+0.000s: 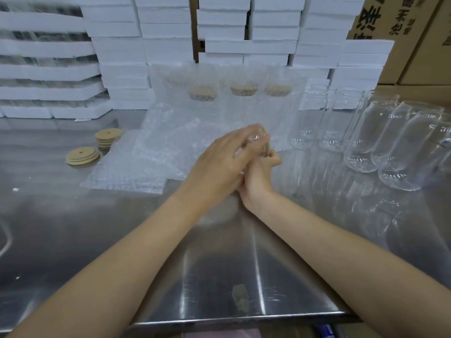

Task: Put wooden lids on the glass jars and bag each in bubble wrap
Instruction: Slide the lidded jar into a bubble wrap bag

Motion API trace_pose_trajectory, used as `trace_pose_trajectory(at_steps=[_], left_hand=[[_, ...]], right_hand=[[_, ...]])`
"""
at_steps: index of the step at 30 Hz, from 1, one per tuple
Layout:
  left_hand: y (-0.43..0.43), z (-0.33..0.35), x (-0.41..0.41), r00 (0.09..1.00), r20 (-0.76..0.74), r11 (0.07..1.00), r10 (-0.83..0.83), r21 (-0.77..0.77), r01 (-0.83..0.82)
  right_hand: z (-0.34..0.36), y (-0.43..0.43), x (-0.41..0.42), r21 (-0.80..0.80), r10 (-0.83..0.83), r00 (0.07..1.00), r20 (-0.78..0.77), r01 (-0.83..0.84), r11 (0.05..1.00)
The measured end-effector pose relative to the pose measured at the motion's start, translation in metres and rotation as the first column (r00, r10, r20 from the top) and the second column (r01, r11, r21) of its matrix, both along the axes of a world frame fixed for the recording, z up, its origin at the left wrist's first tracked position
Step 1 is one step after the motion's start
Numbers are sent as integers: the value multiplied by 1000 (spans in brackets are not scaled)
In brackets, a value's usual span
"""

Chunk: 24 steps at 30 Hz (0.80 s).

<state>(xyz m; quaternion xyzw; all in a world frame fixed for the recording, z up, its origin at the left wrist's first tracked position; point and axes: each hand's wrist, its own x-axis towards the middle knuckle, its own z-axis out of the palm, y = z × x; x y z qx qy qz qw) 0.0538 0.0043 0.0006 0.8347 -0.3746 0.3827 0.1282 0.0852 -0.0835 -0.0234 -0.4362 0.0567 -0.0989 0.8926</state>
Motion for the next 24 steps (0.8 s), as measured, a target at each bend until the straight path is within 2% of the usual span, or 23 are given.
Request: trace_pose_trajectory(at_steps=[2,4,7,10,13,18,24], left_hand=[[13,3,4,993,-2,992,117,36,-117],[30,6,10,973,18,970,232,72,-233],[44,7,17,950,34,949,311,29,-312],[49,4,23,935,156,946,318,3,-323],[47,-2,24,918,248,943,309,45,-329],[37,-5,20,926,210,941,313,63,-333],[35,-5,20,899,307,939,314,43,-343]], right_hand=[[4,-11,5,-119,-153,987,37,157,980],[10,-21,6,-68,-180,980,86,186,980],[13,-22,1,24,-92,993,73,90,996],[6,-10,-6,-10,12,999,45,-12,1000],[3,-5,-10,-46,89,995,38,-87,995],[-1,-2,-15,-83,171,985,18,-168,982],[-1,-4,-13,-133,256,965,53,-247,960]])
